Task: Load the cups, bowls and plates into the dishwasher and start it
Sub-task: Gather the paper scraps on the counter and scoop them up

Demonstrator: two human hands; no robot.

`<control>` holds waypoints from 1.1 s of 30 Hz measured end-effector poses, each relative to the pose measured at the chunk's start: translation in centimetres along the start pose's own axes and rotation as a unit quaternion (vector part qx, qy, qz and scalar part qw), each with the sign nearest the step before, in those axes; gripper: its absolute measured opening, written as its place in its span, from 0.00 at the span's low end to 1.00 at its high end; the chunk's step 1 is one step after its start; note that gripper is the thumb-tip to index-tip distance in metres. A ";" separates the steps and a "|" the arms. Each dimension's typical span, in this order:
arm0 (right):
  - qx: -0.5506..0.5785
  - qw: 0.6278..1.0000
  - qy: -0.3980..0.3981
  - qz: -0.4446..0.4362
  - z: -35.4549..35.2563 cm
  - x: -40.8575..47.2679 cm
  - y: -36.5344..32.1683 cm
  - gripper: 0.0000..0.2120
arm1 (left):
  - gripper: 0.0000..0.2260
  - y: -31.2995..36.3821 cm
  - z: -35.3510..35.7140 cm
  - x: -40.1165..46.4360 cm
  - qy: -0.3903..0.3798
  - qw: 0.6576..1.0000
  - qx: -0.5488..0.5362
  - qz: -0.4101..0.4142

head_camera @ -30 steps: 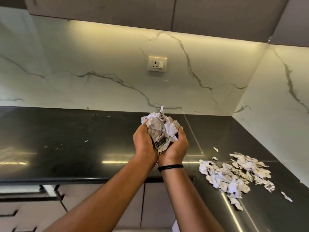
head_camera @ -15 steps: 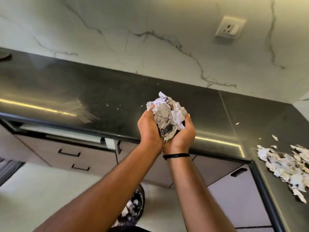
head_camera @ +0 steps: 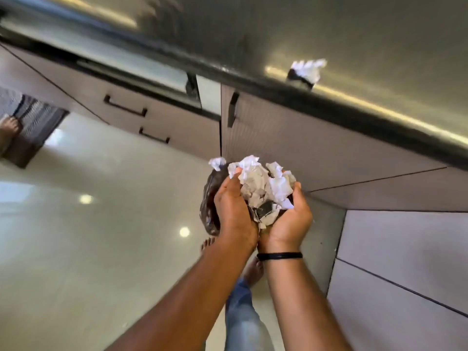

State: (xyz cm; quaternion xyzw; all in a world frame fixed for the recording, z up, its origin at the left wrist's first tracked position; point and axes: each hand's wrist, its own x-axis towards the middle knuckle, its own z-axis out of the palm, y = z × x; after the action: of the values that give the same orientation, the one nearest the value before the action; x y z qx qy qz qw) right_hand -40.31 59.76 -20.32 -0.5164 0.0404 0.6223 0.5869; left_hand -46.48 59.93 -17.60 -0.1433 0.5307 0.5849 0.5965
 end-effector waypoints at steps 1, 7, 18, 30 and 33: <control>0.001 1.000 0.010 0.016 -1.5 1.6 1.7 0.26 | 0.15 -1.5 -1.4 2.0 0.018 1.000 -0.008 -0.015; -0.025 0.995 0.077 0.056 -8.9 11.8 11.2 0.22 | 0.16 -8.9 -8.6 13.7 0.123 0.989 -0.031 -0.069; -0.184 0.969 0.165 0.014 -14.5 24.1 19.3 0.09 | 0.10 -15.3 -14.7 28.4 0.189 0.979 0.052 -0.047; -0.350 0.926 0.138 -0.020 -16.2 25.1 20.2 0.09 | 0.11 -14.2 -17.8 30.8 0.129 0.972 0.188 0.051; -0.429 0.885 0.143 -0.115 -14.3 23.4 20.0 0.09 | 0.10 -12.9 -18.3 30.4 0.131 0.967 0.202 0.087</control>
State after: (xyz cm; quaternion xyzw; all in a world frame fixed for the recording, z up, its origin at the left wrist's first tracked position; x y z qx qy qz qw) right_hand -42.00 60.31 -54.21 -0.8021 -0.2064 0.4267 0.3634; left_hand -51.57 58.48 -55.01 -0.0489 0.7217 0.4914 0.4850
